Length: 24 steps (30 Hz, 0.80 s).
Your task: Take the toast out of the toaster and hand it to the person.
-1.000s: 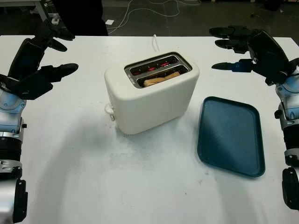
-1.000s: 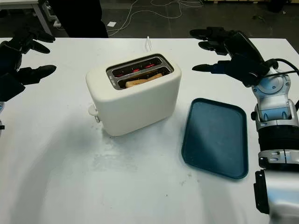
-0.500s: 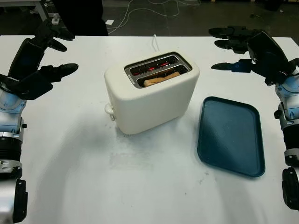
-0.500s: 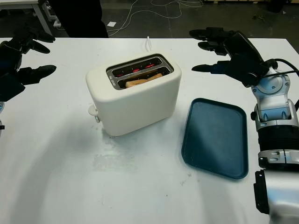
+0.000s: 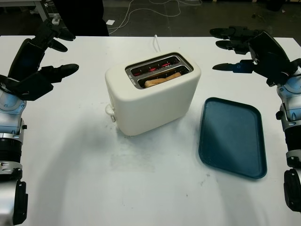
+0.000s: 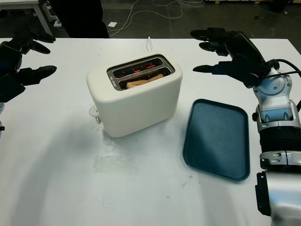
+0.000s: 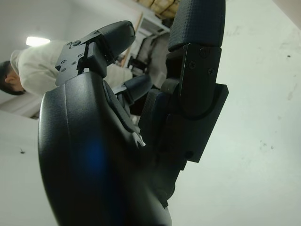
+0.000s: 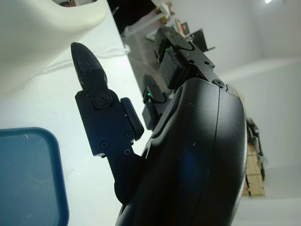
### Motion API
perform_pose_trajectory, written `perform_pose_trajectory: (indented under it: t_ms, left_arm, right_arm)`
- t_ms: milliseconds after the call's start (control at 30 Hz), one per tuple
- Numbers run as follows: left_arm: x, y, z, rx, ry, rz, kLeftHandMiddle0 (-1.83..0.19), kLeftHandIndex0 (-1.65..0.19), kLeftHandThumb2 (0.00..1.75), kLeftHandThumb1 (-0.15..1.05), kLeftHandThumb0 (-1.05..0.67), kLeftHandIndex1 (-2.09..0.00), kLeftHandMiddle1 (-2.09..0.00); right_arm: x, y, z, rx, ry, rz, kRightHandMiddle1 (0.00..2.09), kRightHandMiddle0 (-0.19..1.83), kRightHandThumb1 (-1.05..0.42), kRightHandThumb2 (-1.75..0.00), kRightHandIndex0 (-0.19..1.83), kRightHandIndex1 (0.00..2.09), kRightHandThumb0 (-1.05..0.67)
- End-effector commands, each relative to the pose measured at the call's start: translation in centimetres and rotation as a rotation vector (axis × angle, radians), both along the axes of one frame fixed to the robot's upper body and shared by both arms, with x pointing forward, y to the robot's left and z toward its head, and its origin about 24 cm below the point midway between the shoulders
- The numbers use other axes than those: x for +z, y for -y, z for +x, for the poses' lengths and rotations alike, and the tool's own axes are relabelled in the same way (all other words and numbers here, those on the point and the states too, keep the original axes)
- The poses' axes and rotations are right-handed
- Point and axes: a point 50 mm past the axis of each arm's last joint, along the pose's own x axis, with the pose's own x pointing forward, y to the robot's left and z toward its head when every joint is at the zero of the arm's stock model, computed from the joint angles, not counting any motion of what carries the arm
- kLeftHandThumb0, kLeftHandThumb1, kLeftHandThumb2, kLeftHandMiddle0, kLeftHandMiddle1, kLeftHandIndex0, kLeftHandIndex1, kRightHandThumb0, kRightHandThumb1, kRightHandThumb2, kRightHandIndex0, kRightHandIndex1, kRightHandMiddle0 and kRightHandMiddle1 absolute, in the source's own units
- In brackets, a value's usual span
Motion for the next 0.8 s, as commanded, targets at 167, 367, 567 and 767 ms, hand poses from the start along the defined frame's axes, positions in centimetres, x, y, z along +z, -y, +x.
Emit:
perform_pose_trajectory:
  t_ms: [167,367,567,767]
  left_arm:
    - [0.05,-0.31,-0.19,0.011,-0.003,0.005,0.0,0.0,0.28,0.92,-1.05,-1.29,-1.49]
    - [0.05,-0.3,-0.2,0.005,-0.001,0.001,0.0,0.0,0.27,0.92,-1.05,-1.29,-1.48]
    - [0.02,-0.31,-0.22,0.004,0.001,0.001,0.0,0.0,0.27,0.92,-1.05,-1.29,-1.48]
    - [-0.04,-0.37,-0.19,0.006,0.003,0.006,0.0,0.0,0.28,0.92,-1.05,-1.29,-1.49]
  right_arm:
    - [0.25,-0.23,0.03,0.008,0.004,0.017,0.0,0.51,-0.74,0.0,0.52,0.0,-0.37]
    - [0.3,-0.31,-0.02,0.01,0.01,0.013,0.0,0.51,-0.74,0.0,0.53,0.0,-0.37]
    - [0.21,-0.27,0.03,0.015,0.001,0.031,0.0,0.5,-0.74,0.0,0.51,0.0,-0.38]
    - [0.23,-0.25,0.04,0.018,0.005,0.02,0.0,0.51,-0.74,0.0,0.52,0.0,-0.39]
